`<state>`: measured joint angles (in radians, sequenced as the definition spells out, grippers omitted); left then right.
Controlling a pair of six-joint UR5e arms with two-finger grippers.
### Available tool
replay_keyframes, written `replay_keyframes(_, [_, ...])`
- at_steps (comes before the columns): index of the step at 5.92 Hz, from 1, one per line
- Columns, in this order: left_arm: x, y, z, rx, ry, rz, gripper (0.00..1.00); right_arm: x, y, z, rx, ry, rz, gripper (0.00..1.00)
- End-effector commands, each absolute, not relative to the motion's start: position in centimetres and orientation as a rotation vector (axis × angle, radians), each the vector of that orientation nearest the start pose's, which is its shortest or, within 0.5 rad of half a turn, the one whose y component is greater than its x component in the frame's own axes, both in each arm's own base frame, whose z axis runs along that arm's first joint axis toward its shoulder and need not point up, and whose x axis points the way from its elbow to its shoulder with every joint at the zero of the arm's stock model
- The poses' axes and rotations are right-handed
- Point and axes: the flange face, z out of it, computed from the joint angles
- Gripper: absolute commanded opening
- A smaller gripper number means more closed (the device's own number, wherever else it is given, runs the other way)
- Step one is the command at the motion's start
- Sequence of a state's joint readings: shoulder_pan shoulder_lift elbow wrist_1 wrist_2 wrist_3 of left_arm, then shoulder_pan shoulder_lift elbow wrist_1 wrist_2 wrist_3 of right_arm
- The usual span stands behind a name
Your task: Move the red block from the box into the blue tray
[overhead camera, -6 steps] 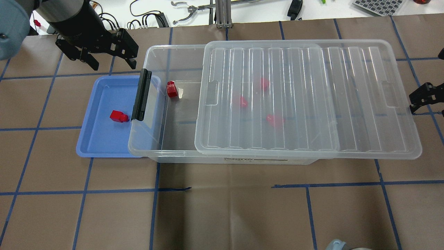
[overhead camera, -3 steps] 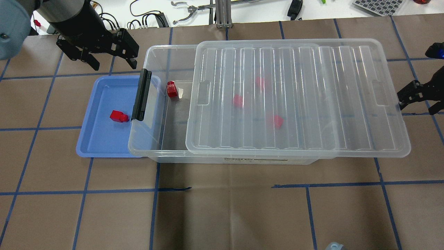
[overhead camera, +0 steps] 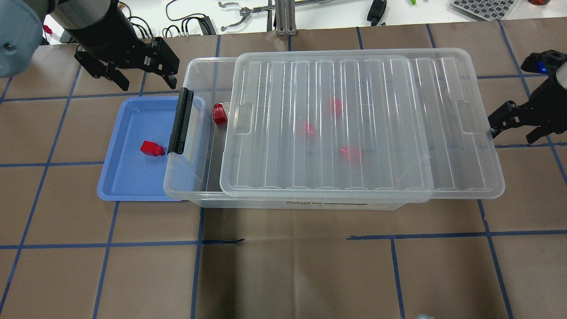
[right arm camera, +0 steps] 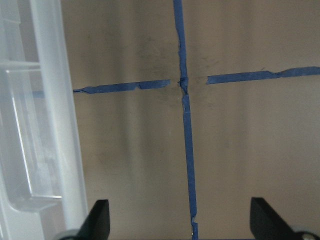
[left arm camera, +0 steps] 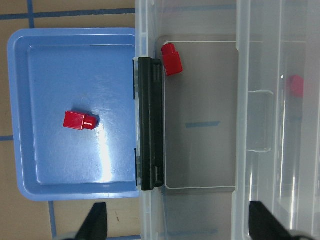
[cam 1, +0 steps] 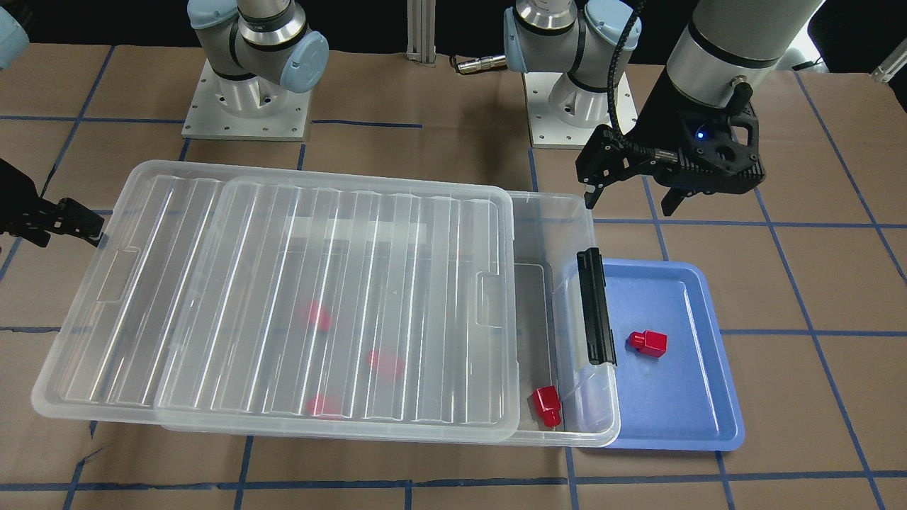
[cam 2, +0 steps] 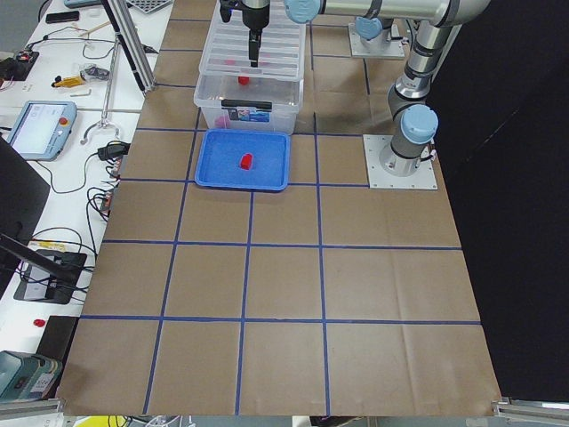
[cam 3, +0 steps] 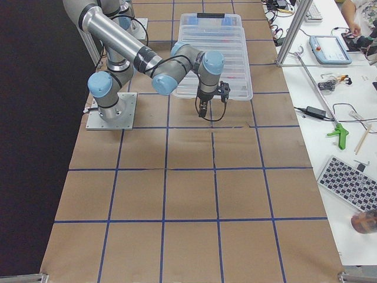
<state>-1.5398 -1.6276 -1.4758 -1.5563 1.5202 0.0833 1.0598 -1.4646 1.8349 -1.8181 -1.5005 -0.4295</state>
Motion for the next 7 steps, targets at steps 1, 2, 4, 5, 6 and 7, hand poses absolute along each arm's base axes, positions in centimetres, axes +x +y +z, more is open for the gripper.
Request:
replay_keyframes(1, [-12.3,-52.5,50.6,0.087,3.183,-0.082,0.99,-8.5,-50.5,32.7,0.127,2.99,0.125,1.0])
replay_keyframes(2, [-12.3,-52.7,50.4,0.09,3.183,-0.077,0.99,-7.8,-50.2,33.5,0.122,2.997,0.106,1.0])
replay_keyframes(4, [-12.3,-52.7,50.5,0.09,3.183,-0.08,0.99,-6.5,-50.0,32.8,0.11,2.974,0.118,1.0])
replay_keyframes(5, [-12.4,-52.7,50.5,0.09,3.184,-0.08,0.99,-5.7,-50.1,32.7,0.088,2.973,0.121,1.0])
replay_keyframes(6, [-12.4,-52.7,50.4,0.09,3.184,-0.077,0.99,-4.4,-50.2,32.7,0.063,2.975,0.122,1.0])
replay_keyframes(7, [-12.4,-52.7,50.5,0.09,3.184,-0.08,0.99,-3.6,-50.3,32.7,0.092,2.976,0.129,1.0])
